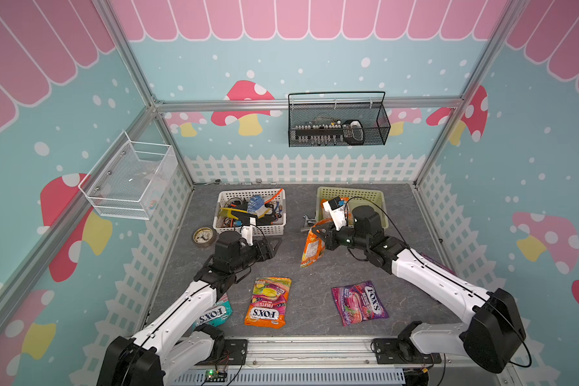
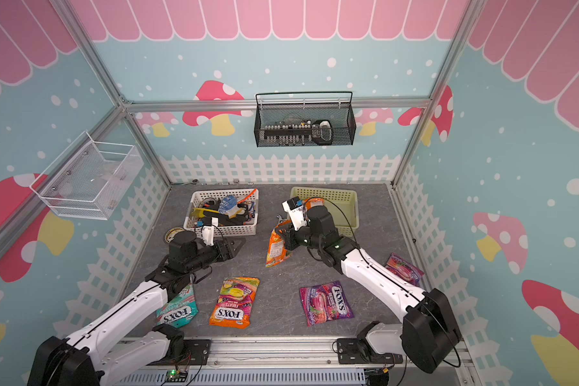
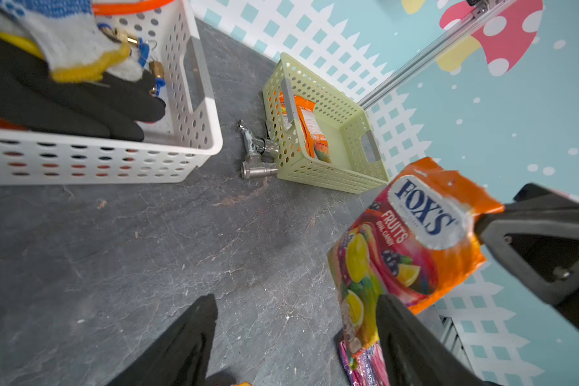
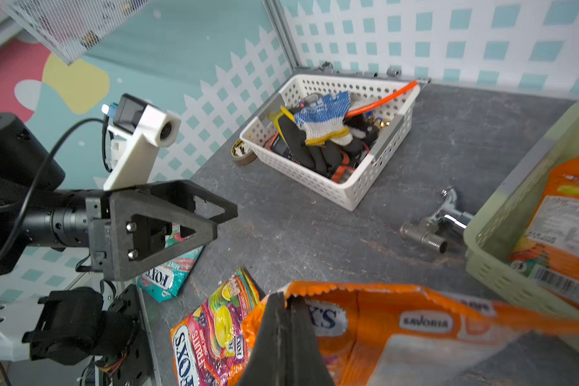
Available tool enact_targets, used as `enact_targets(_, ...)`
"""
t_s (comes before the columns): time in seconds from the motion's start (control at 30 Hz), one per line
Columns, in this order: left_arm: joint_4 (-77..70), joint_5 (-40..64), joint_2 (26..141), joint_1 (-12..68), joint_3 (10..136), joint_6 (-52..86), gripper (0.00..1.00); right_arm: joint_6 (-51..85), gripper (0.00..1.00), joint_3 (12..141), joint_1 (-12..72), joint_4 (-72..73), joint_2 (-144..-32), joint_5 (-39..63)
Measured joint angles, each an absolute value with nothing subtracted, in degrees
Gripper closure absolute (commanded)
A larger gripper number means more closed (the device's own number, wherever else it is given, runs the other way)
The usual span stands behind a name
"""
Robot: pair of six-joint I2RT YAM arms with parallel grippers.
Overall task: Put the candies in the basket
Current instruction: Pick up the candy at the center of the board, then place the candy in the basket.
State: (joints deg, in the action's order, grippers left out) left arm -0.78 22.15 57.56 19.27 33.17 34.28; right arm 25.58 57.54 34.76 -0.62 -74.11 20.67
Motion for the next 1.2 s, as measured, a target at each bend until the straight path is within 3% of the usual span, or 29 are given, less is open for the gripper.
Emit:
enact_targets(0.23,6.9,22.04,54.24,19.27,37.98,29.95,0.01,24.69,1.0,64.51,30.89,-2.07,-74.56,13.1)
enact_targets(0.53,12.58,20.05,51.83,19.27,38.92,25.52,0.01,27.03,1.0,65.06,22.09,2.44,-78.02,-4.67)
enact_targets(0.8,14.41,19.03,51.86,19.27,38.92,24.03,0.01,29.41,1.0,63.51,20.69,10.57,-83.33,-20.27)
enact_targets(1.2,14.79,19.0,51.59,19.27,38.92,23.29,0.01,29.34,1.0,67.77,16.91,17.47,-98.87,-25.34)
